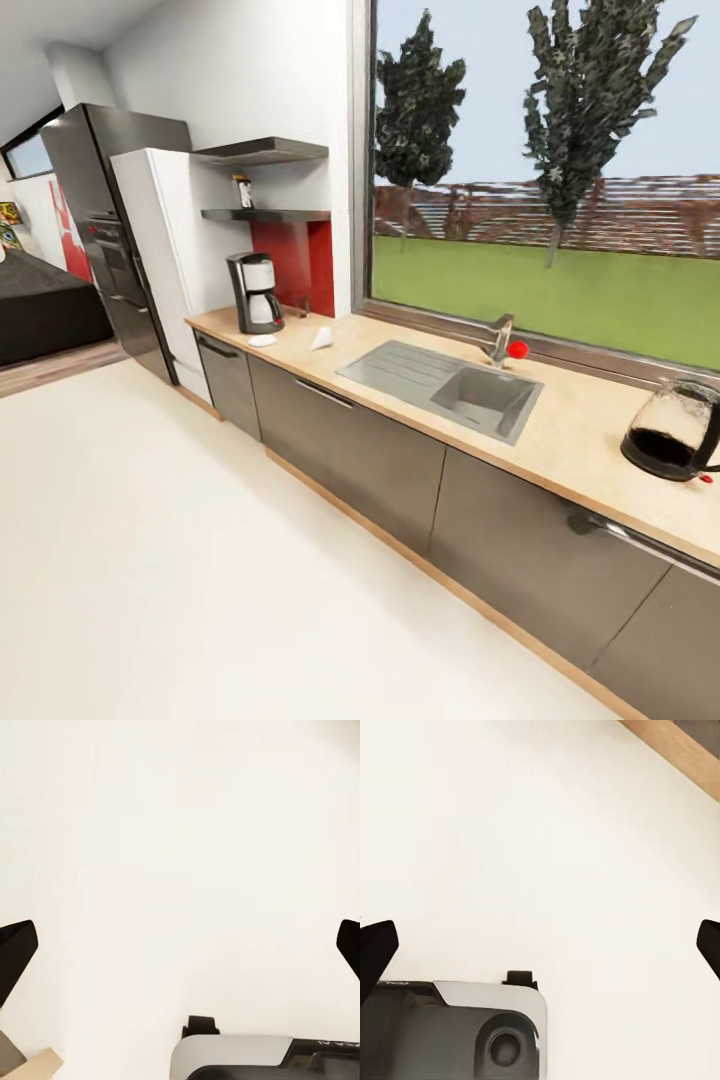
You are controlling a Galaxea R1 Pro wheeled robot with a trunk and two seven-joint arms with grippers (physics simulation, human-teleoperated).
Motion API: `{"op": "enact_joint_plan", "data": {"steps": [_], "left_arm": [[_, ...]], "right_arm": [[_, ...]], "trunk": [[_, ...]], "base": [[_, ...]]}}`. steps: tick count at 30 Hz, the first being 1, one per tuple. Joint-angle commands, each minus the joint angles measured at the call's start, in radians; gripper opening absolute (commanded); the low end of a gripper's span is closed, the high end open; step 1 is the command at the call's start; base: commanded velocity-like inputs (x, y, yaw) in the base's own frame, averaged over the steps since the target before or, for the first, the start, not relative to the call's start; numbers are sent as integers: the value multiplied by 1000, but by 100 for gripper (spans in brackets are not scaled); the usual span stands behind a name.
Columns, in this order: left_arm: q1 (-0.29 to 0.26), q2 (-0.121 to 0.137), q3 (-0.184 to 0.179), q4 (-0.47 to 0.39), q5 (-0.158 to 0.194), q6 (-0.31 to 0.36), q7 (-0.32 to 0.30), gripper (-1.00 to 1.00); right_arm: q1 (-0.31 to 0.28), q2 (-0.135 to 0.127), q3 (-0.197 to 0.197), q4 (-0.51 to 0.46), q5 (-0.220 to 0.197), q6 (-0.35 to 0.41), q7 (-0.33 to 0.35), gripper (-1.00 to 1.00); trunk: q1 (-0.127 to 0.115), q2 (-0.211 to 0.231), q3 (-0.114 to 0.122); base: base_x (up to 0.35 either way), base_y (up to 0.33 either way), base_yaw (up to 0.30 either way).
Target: Set up a coffee station on the kitchen countertop: keep the coffee maker on the countertop, move the bottle of coffee from the kitchen shelf to the counter next to the coffee maker, place a paper coffee filter on top of the coffee maker, put the saucer next to the coffee maker with the coffee cup on the saucer, and place the electric kettle next to the coffee maker.
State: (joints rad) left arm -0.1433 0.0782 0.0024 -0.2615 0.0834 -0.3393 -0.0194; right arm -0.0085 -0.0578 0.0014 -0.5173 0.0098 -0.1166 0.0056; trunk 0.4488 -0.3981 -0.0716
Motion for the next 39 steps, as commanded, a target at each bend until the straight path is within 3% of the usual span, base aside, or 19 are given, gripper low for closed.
{"op": "enact_joint_plan", "data": {"steps": [1, 15, 39], "left_arm": [[-1, 0, -1, 1, 9, -3, -2, 100], [-1, 0, -1, 1, 9, -3, -2, 100], [-1, 0, -1, 1, 9, -3, -1, 100]], "right_arm": [[-1, 0, 0, 0, 1, -3, 1, 100], [-1, 0, 0, 0, 1, -3, 1, 100], [-1, 0, 0, 0, 1, -3, 1, 100]], "trunk": [[1, -2, -2], [1, -2, -2], [1, -2, -2]], "base": [[338, 62, 0], [339, 75, 116], [322, 158, 5]]}}
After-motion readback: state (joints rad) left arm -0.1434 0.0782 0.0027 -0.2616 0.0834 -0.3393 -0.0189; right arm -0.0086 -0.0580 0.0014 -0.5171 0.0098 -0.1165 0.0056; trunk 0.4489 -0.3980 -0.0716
